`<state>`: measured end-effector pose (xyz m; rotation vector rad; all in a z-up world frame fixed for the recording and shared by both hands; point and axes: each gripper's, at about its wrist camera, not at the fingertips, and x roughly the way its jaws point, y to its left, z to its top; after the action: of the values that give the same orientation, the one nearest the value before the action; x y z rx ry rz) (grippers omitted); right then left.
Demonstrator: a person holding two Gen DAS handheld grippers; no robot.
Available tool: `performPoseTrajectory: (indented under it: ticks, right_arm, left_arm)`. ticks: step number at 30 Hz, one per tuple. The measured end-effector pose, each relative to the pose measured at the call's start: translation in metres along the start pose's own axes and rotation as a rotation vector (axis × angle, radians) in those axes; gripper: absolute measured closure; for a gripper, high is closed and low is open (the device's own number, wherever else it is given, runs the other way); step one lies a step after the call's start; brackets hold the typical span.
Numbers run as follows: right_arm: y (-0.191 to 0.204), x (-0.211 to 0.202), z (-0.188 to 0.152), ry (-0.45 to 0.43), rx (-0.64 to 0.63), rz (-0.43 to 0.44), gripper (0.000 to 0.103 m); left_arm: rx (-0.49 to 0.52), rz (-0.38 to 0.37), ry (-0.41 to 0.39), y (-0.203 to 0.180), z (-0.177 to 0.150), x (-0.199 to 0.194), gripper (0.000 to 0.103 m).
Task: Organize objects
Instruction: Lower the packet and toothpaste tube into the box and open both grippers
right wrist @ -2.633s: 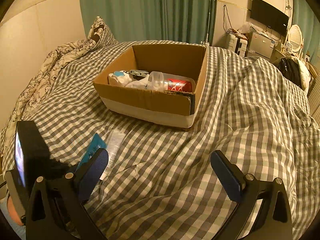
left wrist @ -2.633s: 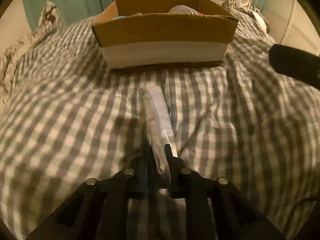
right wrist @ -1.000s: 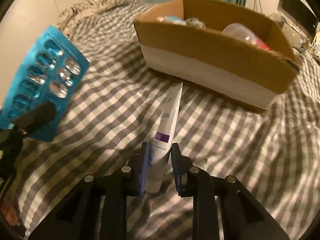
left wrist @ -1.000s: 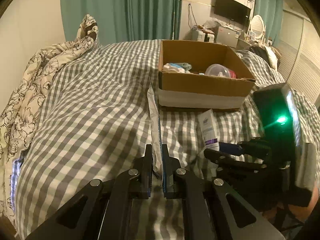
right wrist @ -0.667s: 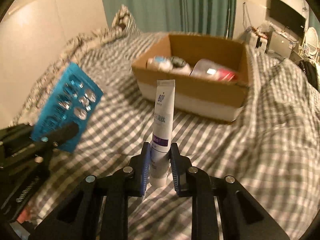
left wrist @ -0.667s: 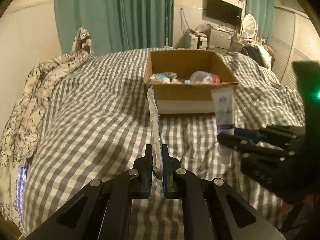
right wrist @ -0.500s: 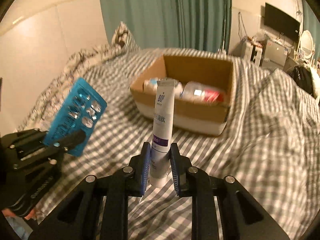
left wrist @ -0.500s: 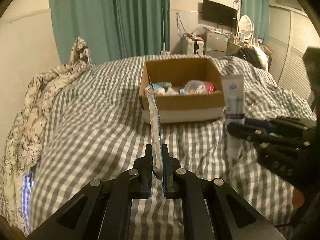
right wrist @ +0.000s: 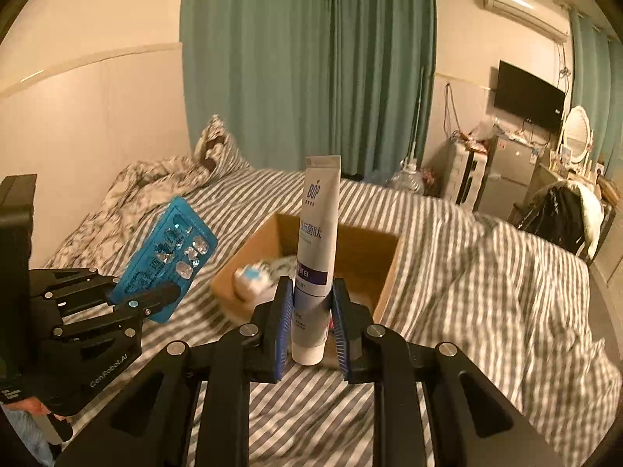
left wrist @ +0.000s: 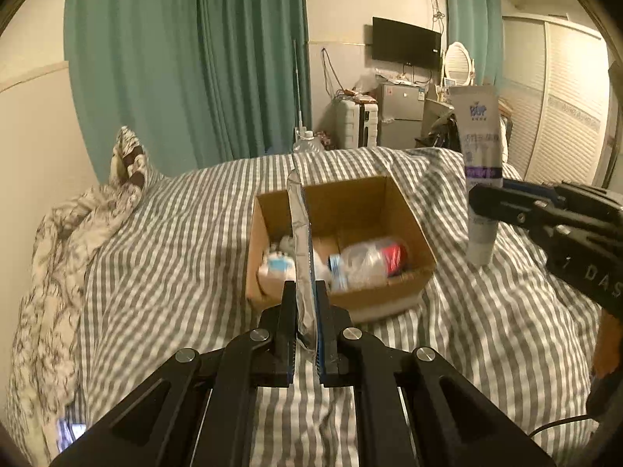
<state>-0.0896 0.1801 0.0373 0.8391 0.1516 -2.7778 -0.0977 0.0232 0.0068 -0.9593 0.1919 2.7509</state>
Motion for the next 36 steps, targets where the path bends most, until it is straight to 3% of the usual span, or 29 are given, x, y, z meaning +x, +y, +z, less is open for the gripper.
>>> performPoseTrajectory:
  ticks: [9,15,25,36]
  right_arm:
    - [-0.025,0.051,0.037,0.016,-0.025,-0.021,0.084]
    - [-0.034,0.109,0.047,0.089,-0.082,-0.035,0.084]
    - [-0.051,0.192,0.027,0.215,-0.113,-0.042,0.084]
    - [-0.061,0.207,0.012,0.219,-0.063,-0.021,0.084]
  left_arm:
    - [-0.005,-0.015,0.025,0.003,0.046,0.061,0.096]
    - [-0.028,-0.047,0.097,0.002,0.056,0.116,0.096]
    - [-0.045,-0.055,0.192,0.002,0.049,0.182,0.096]
    - [-0.056,-0.043,0.194,-0.001,0.048,0.202,0.096]
